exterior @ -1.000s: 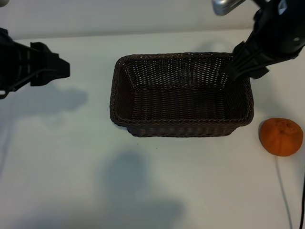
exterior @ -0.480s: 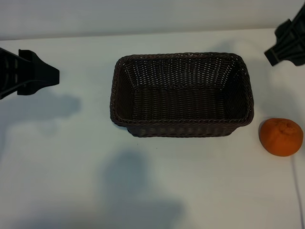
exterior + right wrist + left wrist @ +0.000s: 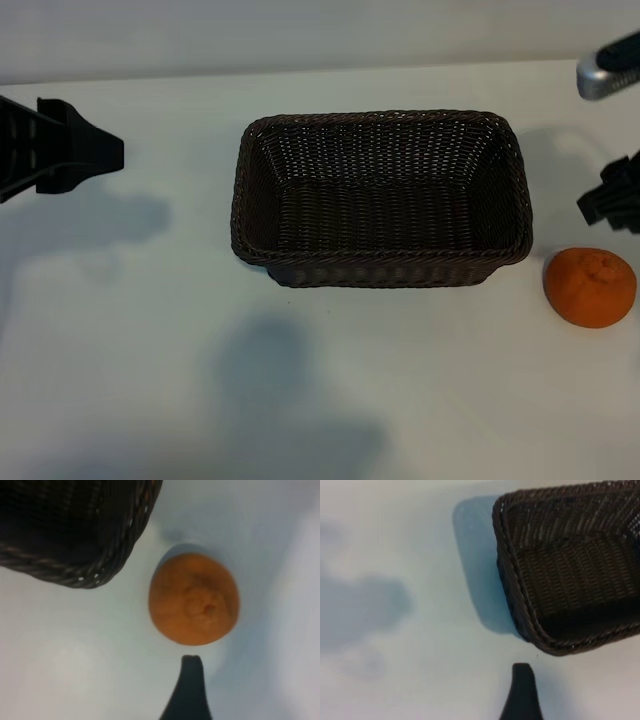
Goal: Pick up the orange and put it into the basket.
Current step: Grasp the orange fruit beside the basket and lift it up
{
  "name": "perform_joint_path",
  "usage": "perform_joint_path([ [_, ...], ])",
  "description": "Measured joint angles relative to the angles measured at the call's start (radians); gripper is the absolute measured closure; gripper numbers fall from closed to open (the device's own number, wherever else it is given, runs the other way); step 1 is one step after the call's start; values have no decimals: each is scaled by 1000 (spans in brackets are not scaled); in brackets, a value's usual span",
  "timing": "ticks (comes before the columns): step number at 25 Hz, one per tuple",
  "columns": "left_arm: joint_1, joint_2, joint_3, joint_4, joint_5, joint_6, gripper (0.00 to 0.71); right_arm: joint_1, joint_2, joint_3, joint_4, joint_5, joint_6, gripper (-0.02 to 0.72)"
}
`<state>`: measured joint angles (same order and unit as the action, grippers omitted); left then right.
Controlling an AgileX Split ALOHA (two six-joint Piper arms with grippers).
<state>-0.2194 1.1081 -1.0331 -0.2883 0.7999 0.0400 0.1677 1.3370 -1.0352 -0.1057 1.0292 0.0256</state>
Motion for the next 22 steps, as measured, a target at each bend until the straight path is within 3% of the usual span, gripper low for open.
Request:
perform_joint_path([
  [4, 0, 0, 0, -4, -15, 0, 119, -39, 0, 52, 92, -66, -71, 108],
  [7, 0, 0, 0, -28, -52, 0, 119, -40, 0, 59, 111, -95, -84, 108],
  [18, 0, 104, 0, -80, -78, 5, 119, -40, 74, 59, 117, -134, -82, 108],
  [22, 0, 116, 0, -82, -79, 6, 119, -40, 154, 59, 106, -159, -5, 108],
])
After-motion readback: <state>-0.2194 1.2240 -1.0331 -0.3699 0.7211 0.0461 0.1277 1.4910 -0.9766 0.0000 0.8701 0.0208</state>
